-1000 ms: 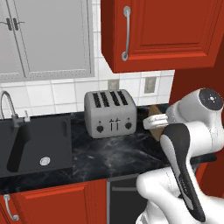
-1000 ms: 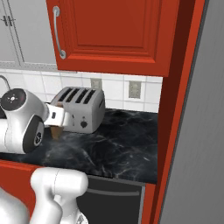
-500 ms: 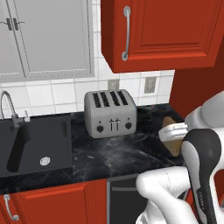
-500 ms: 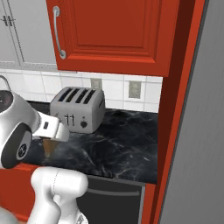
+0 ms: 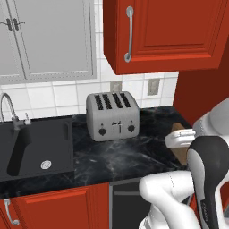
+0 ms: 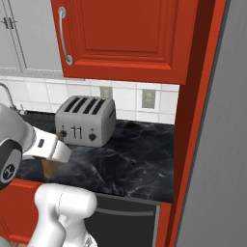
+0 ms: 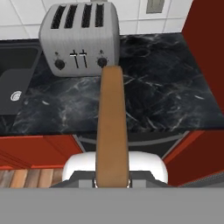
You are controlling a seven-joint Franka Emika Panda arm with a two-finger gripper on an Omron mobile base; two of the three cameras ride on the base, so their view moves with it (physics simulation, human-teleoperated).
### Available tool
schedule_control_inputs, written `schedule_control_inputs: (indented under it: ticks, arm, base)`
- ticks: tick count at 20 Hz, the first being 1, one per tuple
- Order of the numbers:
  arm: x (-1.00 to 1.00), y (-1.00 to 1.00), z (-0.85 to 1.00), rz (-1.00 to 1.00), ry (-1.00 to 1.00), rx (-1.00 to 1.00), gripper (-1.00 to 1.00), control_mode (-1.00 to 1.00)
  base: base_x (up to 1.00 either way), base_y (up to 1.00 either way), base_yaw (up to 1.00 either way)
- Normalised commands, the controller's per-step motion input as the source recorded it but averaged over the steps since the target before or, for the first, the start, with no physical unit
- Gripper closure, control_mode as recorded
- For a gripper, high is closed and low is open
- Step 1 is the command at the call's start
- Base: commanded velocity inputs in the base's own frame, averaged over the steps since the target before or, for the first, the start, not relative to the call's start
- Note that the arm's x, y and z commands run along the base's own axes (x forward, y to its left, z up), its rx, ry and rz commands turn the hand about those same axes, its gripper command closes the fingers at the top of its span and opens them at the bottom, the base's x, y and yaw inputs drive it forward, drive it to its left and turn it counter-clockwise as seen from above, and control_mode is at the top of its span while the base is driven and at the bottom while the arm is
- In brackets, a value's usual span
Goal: Start the toaster. Once the lever pops up, take the bread to the plate on the dining counter.
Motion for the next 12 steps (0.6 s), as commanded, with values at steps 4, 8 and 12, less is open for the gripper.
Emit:
schedule_control_inputs:
  ticks: [4,8,12]
  arm:
    - [0.0,0.0,0.03,0.0,0.0,0.0,1.0,-1.0]
    - [0.0,0.0,0.15,0.01,0.0,0.0,1.0,-1.0]
    - [-0.01,0.0,0.29,0.0,0.0,0.0,1.0,-1.0]
  base:
    - [0.0,0.0,0.0]
    - [0.0,0.0,0.0]
    - [0.0,0.0,0.0]
